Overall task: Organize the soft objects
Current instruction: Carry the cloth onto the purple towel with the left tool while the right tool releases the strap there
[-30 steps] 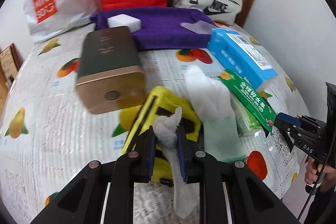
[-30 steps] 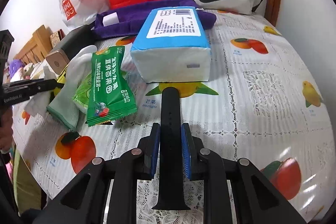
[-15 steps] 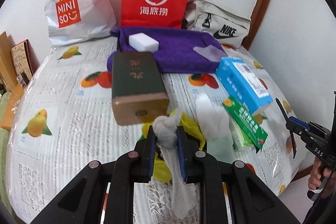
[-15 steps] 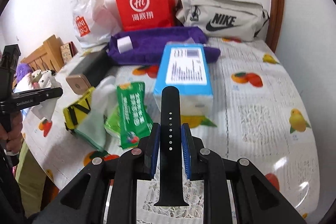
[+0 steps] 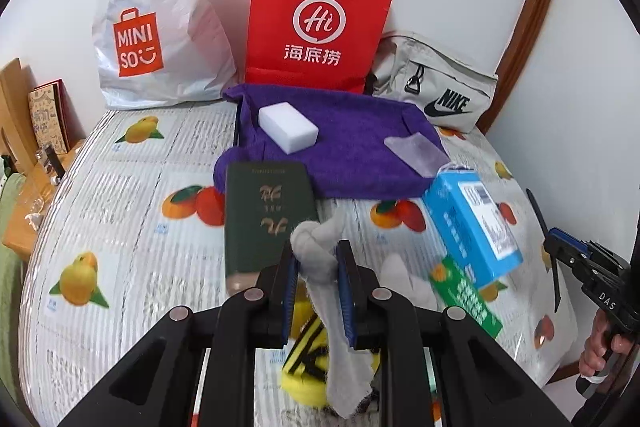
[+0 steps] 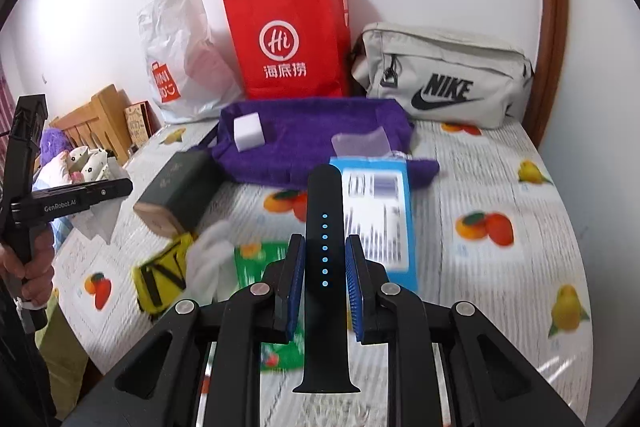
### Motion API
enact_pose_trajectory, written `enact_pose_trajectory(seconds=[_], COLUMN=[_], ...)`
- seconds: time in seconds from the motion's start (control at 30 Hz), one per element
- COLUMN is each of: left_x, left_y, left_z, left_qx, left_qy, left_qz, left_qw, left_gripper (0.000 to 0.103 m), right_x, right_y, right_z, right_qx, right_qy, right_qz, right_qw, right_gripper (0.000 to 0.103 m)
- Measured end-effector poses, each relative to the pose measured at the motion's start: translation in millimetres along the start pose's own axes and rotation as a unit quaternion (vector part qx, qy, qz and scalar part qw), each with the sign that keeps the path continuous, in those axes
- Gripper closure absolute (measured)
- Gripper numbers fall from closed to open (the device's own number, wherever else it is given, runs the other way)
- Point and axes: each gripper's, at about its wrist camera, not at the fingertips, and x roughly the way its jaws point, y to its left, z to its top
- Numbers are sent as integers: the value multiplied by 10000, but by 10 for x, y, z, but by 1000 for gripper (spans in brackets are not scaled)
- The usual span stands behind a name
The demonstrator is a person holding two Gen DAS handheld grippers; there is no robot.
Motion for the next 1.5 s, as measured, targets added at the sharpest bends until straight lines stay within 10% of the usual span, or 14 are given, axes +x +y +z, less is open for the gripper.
enact_pose_trajectory(seconds=[1.0, 1.5], left_x=[853, 1601], left_y=[211, 451], left_z=[979, 1198], left_qx=[-585, -1063], left_qy=[48, 587], left_qz=[110, 269], left_qw=[9982, 9922], left_gripper=[85, 85], right_x=[1268, 2068], right_y=[-298, -572], right_z=[1201, 1238], right_qx=[19, 66], right_qy=[142, 846], right_qz=[281, 99], right_qw=[9995, 9963], right_gripper=[83, 83])
